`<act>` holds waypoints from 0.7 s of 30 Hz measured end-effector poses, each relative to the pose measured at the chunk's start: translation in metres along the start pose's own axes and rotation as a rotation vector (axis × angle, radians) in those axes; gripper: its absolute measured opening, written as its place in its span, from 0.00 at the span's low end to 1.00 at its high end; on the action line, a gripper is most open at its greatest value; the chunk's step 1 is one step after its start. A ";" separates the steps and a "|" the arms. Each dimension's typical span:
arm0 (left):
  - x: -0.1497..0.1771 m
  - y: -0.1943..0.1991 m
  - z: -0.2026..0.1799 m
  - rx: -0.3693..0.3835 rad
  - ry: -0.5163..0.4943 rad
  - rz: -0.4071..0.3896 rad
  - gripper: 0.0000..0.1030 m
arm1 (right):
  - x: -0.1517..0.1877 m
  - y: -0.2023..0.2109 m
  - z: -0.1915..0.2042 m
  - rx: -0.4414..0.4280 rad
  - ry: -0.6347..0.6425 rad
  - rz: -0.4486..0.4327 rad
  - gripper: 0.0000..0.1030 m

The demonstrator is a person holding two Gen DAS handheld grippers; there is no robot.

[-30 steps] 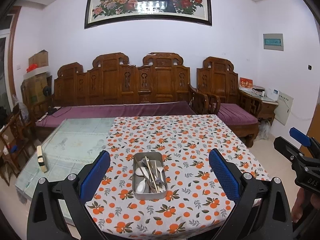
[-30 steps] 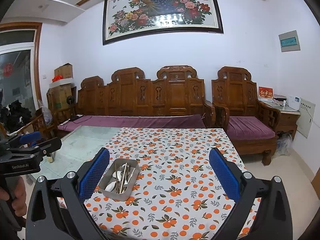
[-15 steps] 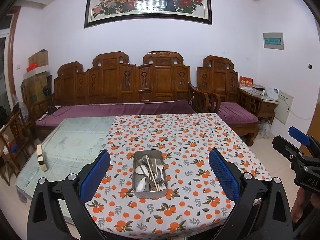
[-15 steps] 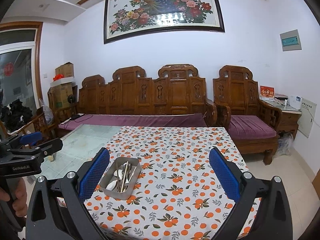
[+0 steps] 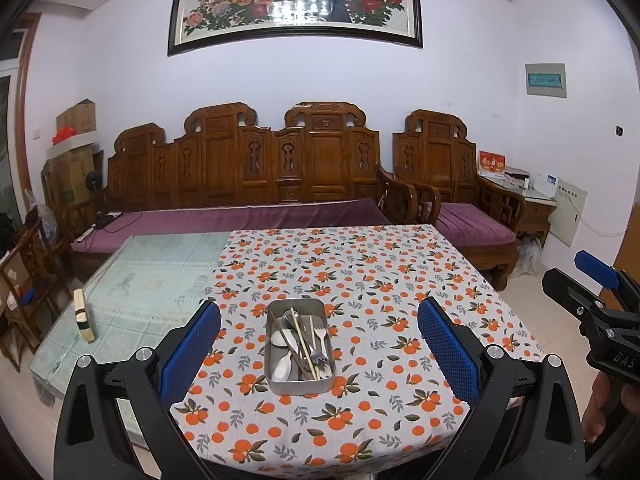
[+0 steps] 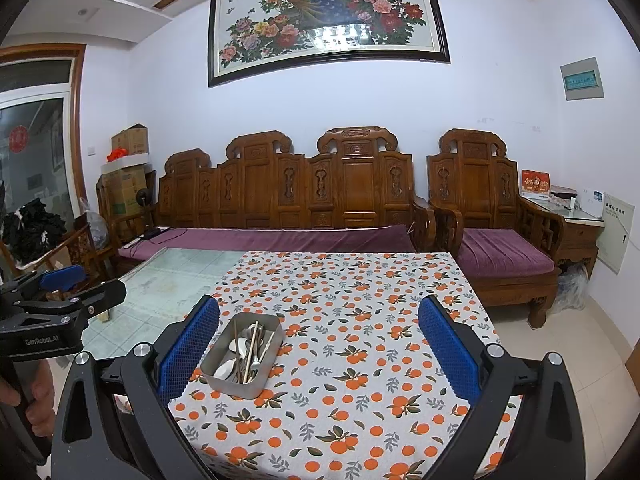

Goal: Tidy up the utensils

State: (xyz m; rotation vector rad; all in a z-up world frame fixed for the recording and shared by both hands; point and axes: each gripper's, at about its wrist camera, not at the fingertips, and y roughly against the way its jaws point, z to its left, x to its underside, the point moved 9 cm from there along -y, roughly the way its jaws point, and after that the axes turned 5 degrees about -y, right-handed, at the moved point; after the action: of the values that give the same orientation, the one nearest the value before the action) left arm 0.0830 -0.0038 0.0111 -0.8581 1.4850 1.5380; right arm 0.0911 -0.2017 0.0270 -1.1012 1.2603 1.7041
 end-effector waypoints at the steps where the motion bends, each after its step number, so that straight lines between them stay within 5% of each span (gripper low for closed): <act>1: 0.001 0.000 0.000 0.000 0.000 0.000 0.92 | 0.001 0.000 0.000 0.000 0.000 0.001 0.97; 21: 0.002 0.003 0.000 0.008 0.002 -0.007 0.92 | 0.005 -0.003 0.001 -0.002 0.002 0.005 0.97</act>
State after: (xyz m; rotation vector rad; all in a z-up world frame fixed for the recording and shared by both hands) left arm 0.0795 -0.0033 0.0102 -0.8597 1.4867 1.5252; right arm 0.0917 -0.1993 0.0213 -1.1020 1.2631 1.7090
